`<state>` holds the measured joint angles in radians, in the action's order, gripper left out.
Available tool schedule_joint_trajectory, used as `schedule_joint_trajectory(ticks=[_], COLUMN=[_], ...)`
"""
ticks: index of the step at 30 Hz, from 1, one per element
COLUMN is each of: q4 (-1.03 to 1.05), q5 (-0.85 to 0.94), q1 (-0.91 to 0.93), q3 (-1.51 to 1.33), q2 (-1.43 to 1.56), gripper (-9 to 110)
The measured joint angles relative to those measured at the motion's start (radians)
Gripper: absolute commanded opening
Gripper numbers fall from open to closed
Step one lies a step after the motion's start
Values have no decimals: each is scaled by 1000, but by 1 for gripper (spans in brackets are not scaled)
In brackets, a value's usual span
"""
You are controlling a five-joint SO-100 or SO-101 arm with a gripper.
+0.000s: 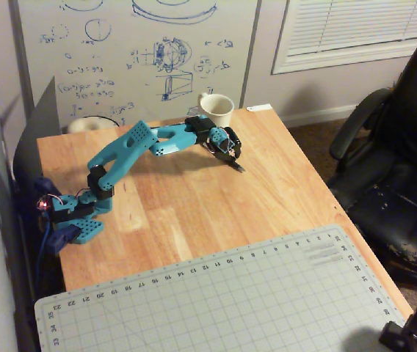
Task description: Touch the pen.
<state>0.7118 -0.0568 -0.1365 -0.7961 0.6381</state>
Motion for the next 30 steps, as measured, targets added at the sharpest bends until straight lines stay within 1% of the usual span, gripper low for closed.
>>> schedule_joint_trajectory(ticks=[1, 3, 5, 7, 9, 14, 17, 24, 26, 30], q4=[0, 15, 147, 308, 374, 425, 442, 430, 439, 440], q5=[0, 0, 0, -8, -5, -2, 9, 11, 9, 9], q1=[0, 0, 6, -2, -6, 0, 3, 2, 2, 2], q3=[-2, -106, -318, -584, -865, -1618, -2010, -2299, -2339, -2353], q2=[0, 37, 199, 403, 591, 1111, 1506, 2482, 2611, 2669], gripper=[1, 1, 1, 1, 1, 1, 1, 1, 1, 1])
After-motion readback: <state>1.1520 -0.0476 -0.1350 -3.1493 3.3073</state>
